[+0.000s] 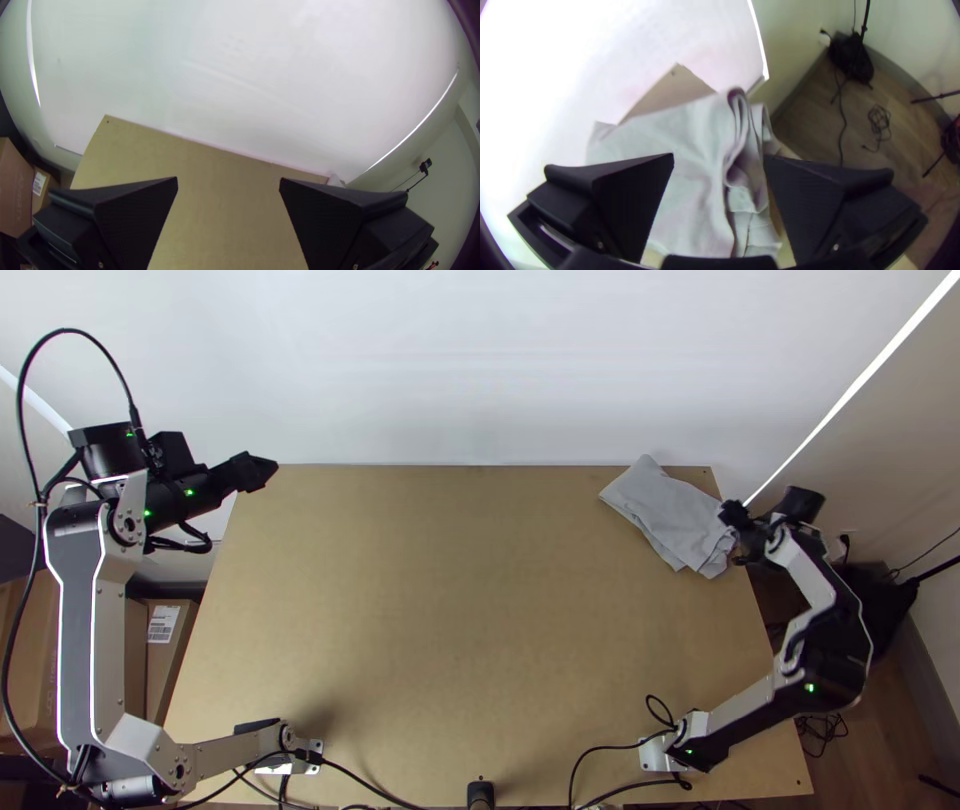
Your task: Fold the t-shirt
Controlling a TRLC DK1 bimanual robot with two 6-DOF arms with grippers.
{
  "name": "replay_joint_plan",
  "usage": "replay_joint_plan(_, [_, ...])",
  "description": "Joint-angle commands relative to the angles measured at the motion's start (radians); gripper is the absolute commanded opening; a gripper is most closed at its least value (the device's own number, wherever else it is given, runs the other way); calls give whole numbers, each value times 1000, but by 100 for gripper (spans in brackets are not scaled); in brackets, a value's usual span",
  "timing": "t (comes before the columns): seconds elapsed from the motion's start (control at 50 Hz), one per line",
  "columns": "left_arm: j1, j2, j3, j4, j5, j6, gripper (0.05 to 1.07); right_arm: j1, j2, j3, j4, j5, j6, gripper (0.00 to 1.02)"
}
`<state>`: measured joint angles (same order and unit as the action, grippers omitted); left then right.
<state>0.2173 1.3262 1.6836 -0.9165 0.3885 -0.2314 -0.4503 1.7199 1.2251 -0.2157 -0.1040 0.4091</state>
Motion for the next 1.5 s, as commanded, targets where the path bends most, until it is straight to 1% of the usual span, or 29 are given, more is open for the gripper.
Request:
replay_joint_plan(0.0, [10, -65, -22, 39, 10, 4, 103, -27, -189, -42, 32, 7, -105, 98])
replay_joint_plan(0.06, [19, -96, -61, 88, 0, 9, 103, -30, -279, -75, 41, 6, -167, 99])
replay_joint_plan(0.14, [22, -162, -147, 189, -19, 14, 103, -36, -416, -136, 101, 6, -211, 99])
replay_joint_plan(0.18, [22, -191, -186, 235, -37, 12, 103, -36, -477, -156, 108, 6, -239, 98])
replay_joint_plan(0.24, [22, -229, -236, 271, -54, 10, 103, -36, -577, -191, 121, 7, -262, 98])
replay_joint_plan(0.32, [21, -280, -303, 329, -86, 4, 103, -36, -712, -260, 237, 6, -289, 98])
replay_joint_plan(0.38, [22, -325, -366, 395, -125, 4, 103, -34, -816, -337, 383, 7, -308, 98])
replay_joint_plan(0.44, [21, -374, -435, 450, -137, 6, 103, -31, -921, -418, 541, 7, -319, 98])
replay_joint_plan(0.48, [19, -410, -484, 492, -152, 9, 103, -19, -970, -450, 582, 4, -337, 98])
replay_joint_plan(0.5, [14, -429, -506, 513, -158, 9, 103, -8, -990, -457, 576, 4, -351, 98])
replay_joint_plan(0.58, [-6, -493, -593, 593, -203, 17, 103, 35, -1065, -480, 547, 4, -352, 98])
replay_joint_plan(0.64, [-16, -538, -660, 657, -226, 18, 103, 58, -1139, -529, 578, 4, -365, 98])
replay_joint_plan(0.7, [-29, -584, -733, 719, -261, 23, 103, 82, -1211, -578, 599, 4, -394, 98])
replay_joint_plan(0.8, [-67, -657, -851, 811, -310, 24, 103, 157, -1313, -665, 671, 4, -434, 98])
replay_joint_plan(0.9, [-116, -729, -972, 898, -349, 37, 103, 225, -1408, -750, 681, 4, -475, 98])
replay_joint_plan(0.98, [-130, -782, -1058, 958, -356, 33, 103, 321, -1484, -811, 681, 4, -512, 98])
replay_joint_plan(1.04, [-134, -802, -1098, 969, -356, 30, 103, 391, -1543, -858, 679, 6, -549, 98])
replay_joint_plan(1.1, [-141, -822, -1134, 982, -356, 24, 103, 438, -1617, -920, 667, 7, -549, 98])
replay_joint_plan(1.16, [-157, -846, -1184, 1004, -356, 26, 103, 476, -1726, -995, 662, 6, -512, 98])
replay_joint_plan(1.2, [-164, -869, -1217, 1027, -355, 26, 103, 513, -1731, -1043, 705, 6, -521, 98])
replay_joint_plan(1.26, [-174, -912, -1280, 1067, -352, 26, 103, 539, -1731, -1052, 658, 15, -507, 98])
replay_joint_plan(1.3, [-187, -947, -1323, 1090, -347, 26, 103, 538, -1731, -1075, 662, 17, -517, 98])
replay_joint_plan(1.4, [-230, -1032, -1417, 1111, -346, 29, 103, 559, -1731, -1127, 650, 15, -510, 98])
replay_joint_plan(1.44, [-254, -1068, -1452, 1119, -346, 37, 103, 573, -1731, -1150, 635, 15, -489, 98])
replay_joint_plan(1.48, [-274, -1108, -1492, 1134, -346, 44, 103, 588, -1731, -1178, 613, 18, -440, 98])
